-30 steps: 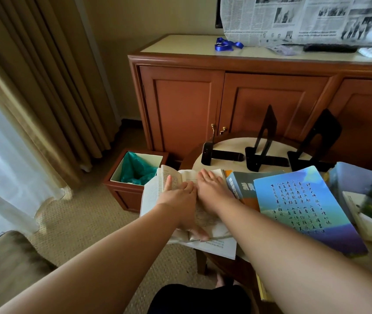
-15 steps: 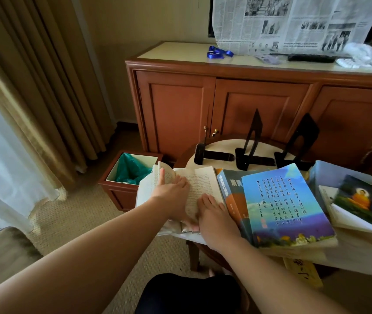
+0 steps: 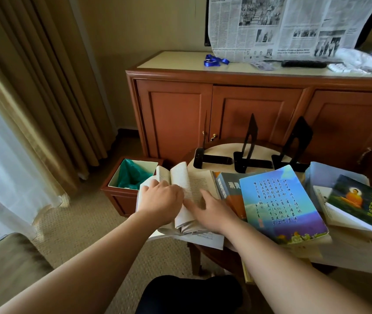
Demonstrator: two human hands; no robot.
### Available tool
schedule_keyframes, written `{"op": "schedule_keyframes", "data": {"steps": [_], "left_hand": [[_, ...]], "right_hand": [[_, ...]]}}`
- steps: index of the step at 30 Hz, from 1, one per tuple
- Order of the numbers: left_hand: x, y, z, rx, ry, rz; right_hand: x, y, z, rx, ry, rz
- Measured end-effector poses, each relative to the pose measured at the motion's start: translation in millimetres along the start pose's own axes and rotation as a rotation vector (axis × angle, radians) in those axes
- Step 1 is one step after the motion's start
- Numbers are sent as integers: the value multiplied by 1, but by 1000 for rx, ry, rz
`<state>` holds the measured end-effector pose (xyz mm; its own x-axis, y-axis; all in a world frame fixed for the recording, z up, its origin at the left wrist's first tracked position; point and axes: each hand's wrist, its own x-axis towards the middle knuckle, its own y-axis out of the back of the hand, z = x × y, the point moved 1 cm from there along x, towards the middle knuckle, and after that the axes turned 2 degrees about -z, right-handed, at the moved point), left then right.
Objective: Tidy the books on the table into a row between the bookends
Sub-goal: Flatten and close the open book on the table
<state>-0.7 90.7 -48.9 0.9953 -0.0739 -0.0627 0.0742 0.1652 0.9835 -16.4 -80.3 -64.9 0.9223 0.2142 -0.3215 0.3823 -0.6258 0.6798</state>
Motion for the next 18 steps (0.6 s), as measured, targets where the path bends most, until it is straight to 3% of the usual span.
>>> {"op": "schedule_keyframes", "data": {"steps": [2,6,13,15,18], "left_hand": [[5,2,1,84,-43,-107],[12,3,3,-40,-30,-264],[14,10,11,-554,-40,-94],[15,6,14,-633,-97,-181],[15,-3,10,-513,-171,-297]], "right_hand": [[0,2,0,-18,25,-11],[-1,1,4,2,78,-21],[-11,8,2,83,178,21],[-10,9,3,64,163,76],[-5,10,10,17,112,191]]}}
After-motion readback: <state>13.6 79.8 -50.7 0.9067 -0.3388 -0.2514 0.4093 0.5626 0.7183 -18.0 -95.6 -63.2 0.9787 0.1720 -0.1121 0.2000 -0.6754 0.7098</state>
